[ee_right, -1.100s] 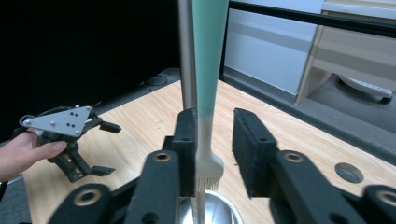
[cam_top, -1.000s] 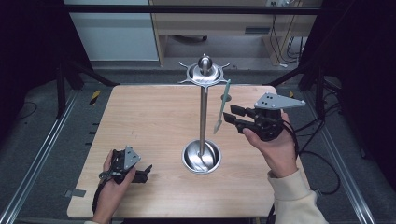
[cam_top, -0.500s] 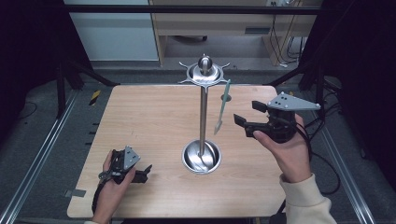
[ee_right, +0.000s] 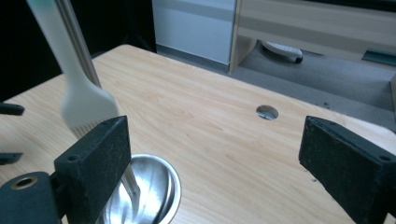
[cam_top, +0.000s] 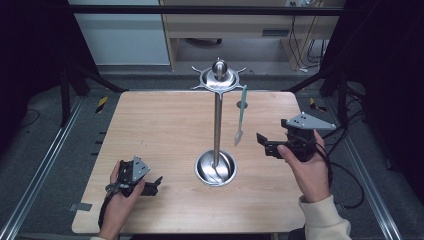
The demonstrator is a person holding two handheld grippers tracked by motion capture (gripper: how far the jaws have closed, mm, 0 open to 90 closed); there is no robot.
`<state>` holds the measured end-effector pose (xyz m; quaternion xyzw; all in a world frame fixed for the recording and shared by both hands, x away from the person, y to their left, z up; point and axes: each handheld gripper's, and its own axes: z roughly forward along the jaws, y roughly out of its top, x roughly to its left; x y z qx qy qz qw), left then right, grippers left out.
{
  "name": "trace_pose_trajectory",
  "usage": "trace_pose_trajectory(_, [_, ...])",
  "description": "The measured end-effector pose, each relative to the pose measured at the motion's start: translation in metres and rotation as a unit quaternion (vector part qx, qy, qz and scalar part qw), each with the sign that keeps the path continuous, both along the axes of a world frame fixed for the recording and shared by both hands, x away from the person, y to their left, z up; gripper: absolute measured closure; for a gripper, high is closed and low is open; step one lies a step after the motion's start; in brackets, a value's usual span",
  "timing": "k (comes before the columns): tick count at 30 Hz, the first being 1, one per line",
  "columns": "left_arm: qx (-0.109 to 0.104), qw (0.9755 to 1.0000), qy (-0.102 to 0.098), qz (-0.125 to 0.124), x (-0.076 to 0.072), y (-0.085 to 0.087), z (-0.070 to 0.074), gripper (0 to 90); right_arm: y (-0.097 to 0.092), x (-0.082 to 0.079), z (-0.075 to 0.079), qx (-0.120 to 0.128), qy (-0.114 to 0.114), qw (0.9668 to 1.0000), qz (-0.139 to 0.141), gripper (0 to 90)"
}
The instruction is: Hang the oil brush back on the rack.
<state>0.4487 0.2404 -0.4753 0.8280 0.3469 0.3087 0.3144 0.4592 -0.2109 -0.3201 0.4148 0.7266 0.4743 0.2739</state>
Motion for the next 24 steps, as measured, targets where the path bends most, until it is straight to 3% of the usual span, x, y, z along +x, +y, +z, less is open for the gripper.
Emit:
trace_pose_trajectory(6, [-0.002,1.0,0.0,0.003,0.0,0.001,0.0,2.2,0.001,0.006,-0.027,-0.005,0.016,0.9998,-0.013,12.7])
trace_pose_trajectory(11, [-0.008,1.0,-0.002,0.006,0.0,0.002,0.0,2.2,0.003,0.013,-0.055,-0.023,0.038,0.9989,-0.016,19.0])
trace_pose_trajectory(17, [-0.008,0.9999,-0.001,0.009,0.001,0.004,0.0,2.2,0.004,0.023,-0.086,-0.036,0.067,0.9969,-0.021,19.0])
trace_pose_trajectory(24, [-0.008,0.9999,-0.001,0.012,0.003,0.006,0.001,2.2,-0.002,0.025,-0.137,-0.075,0.081,0.9929,-0.045,19.9])
